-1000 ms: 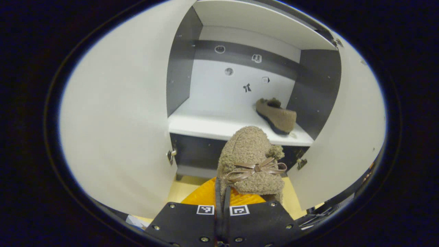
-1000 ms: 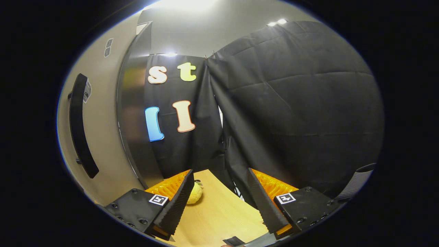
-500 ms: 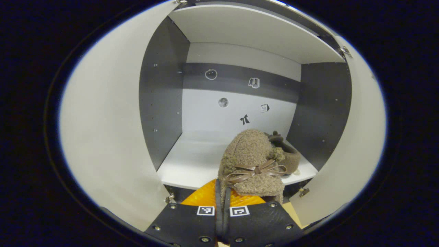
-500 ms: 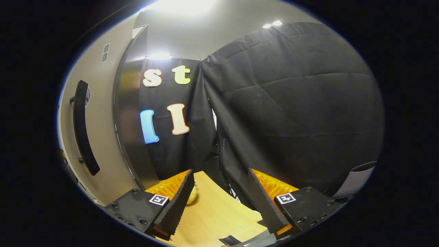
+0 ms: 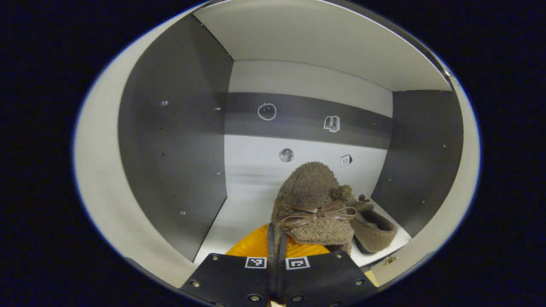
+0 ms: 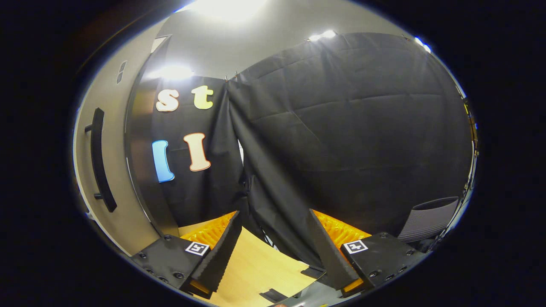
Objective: Grab one shoe with the right hand and put it into the shoe cabinet, grab the other shoe with the left hand and put it into the shoe cabinet; then close the right door with the right hand and the left door with the left hand.
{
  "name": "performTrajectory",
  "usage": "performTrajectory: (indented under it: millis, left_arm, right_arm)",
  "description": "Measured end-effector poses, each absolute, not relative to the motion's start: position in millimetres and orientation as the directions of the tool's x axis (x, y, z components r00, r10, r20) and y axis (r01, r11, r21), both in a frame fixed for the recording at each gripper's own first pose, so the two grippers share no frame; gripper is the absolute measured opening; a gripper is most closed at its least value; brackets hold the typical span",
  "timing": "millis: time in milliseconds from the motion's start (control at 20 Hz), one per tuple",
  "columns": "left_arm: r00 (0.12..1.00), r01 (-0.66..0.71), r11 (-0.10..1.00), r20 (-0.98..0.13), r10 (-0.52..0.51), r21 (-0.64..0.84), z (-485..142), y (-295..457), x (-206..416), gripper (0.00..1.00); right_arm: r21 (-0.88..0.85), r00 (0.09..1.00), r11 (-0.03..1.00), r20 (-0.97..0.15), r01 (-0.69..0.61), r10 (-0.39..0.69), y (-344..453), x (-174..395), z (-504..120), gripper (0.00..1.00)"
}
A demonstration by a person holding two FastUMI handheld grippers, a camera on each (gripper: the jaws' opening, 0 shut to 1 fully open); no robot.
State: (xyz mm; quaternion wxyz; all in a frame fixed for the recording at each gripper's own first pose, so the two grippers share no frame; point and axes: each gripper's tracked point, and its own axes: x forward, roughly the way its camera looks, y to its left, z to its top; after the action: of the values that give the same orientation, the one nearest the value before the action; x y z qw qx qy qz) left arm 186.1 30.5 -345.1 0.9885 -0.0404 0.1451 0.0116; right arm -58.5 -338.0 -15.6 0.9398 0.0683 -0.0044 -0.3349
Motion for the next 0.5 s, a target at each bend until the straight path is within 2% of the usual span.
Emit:
performTrajectory:
  millis: [50, 100, 150, 200, 500]
  left_arm:
    - [0.96, -0.039, 0.997, -0.28, 0.018, -0.069, -344, 30, 197, 0.01]
    - [0.963, -0.04, 0.997, -0.269, 0.021, -0.066, -344, 29, 208, 0.01]
    - [0.964, -0.036, 0.997, -0.265, 0.015, -0.072, -344, 25, 216, 0.01]
    - [0.964, -0.025, 0.996, -0.266, 0.002, -0.083, -346, 20, 222, 0.01]
    - [0.96, 0.023, 0.992, -0.275, -0.057, -0.123, -367, -15, 247, 0.01]
  right_arm:
    - [0.125, 0.769, 0.76, -0.045, 0.638, -0.638, -338, -65, -20, 0.92]
    - [0.12, 0.761, 0.752, -0.051, 0.648, -0.647, -339, -71, -23, 0.98]
    - [0.121, 0.753, 0.744, -0.057, 0.657, -0.656, -338, -77, -24, 0.98]
    - [0.128, 0.747, 0.737, -0.062, 0.663, -0.662, -336, -83, -26, 0.92]
    - [0.156, 0.708, 0.693, -0.087, 0.704, -0.701, -336, -113, -36, 0.92]
